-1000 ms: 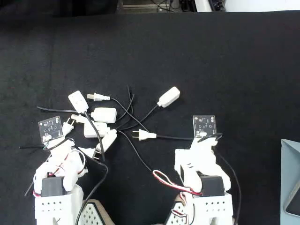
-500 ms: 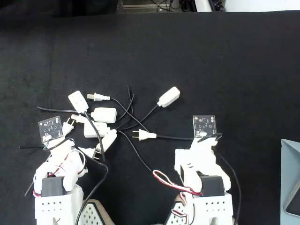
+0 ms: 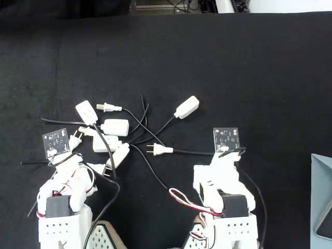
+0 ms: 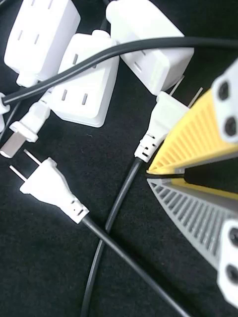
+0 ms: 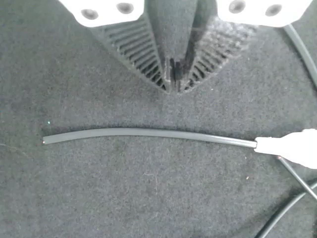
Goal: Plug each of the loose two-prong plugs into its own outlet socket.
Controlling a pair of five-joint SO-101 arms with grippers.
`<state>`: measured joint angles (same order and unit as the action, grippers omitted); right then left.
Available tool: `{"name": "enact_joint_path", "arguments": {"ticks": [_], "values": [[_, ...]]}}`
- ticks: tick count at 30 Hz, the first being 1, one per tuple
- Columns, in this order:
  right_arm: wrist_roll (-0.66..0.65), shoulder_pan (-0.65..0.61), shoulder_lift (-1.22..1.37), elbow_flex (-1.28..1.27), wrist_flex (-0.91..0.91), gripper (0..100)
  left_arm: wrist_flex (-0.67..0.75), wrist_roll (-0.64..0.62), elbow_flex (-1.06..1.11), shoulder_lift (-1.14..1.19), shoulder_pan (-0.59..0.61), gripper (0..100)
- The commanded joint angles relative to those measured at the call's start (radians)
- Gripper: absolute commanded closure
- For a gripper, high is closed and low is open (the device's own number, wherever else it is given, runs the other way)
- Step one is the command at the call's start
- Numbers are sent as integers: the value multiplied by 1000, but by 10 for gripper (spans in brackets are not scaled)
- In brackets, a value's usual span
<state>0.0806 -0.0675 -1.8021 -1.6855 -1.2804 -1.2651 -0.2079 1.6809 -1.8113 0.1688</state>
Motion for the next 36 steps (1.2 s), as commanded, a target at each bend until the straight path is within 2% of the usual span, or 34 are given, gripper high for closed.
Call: {"name": "enact_joint_path", "arguments": {"ticks": [1, 26, 30, 33, 35, 36], "values": [[-8, 9, -51, 1, -3, 985, -5, 8, 19, -5, 7, 971], [-8, 11, -51, 1, -3, 985, -5, 9, 19, -6, 5, 971], [-12, 41, -51, 19, 2, 984, -2, 11, -51, -8, 10, 970], [-149, 52, -51, 88, 28, 983, -9, 11, -101, -8, 35, 970], [-270, 54, -51, 153, 83, 983, -5, 11, -119, -8, 88, 970], [-285, 52, -51, 185, 100, 983, -2, 8, -119, -8, 124, 970]]}}
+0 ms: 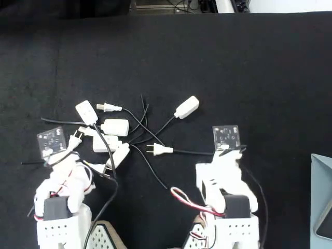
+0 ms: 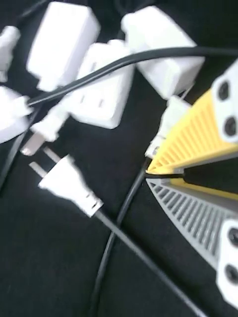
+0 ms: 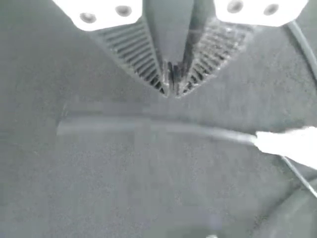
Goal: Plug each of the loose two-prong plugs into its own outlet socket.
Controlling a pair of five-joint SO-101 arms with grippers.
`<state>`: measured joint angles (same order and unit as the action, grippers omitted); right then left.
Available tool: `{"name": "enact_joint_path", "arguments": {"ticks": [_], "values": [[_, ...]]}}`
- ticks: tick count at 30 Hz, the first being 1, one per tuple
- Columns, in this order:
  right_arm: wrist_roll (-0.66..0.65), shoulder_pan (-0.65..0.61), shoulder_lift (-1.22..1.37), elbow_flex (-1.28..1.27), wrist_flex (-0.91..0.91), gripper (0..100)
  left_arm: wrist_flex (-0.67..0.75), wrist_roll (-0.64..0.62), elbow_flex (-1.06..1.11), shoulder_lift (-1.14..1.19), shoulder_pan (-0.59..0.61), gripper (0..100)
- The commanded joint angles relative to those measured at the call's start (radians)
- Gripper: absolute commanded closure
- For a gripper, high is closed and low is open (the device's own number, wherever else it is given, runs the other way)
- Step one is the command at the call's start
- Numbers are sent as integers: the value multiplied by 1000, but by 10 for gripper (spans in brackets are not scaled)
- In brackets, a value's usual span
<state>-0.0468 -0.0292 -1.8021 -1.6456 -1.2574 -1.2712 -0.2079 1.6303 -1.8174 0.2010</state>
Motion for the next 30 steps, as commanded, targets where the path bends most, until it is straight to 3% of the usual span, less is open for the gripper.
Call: {"name": "enact_joint_path", "arguments": {"ticks": [1, 8, 17, 22, 28, 30], "values": [[-147, 14, -48, 180, 87, 983, 5, 5, -68, -2, 130, 970], [-54, -48, 21, 414, 86, 984, 77, 5, -15, -2, 364, 970], [301, -321, 619, 618, 124, 983, 140, 5, 28, -2, 383, 970], [431, -414, 940, 745, 144, 977, 140, 5, 30, -2, 386, 970], [603, -423, 1245, 868, 137, 784, 138, 5, 31, -2, 384, 970], [631, -434, 1320, 895, 141, 760, 138, 5, 33, -2, 383, 970]]}}
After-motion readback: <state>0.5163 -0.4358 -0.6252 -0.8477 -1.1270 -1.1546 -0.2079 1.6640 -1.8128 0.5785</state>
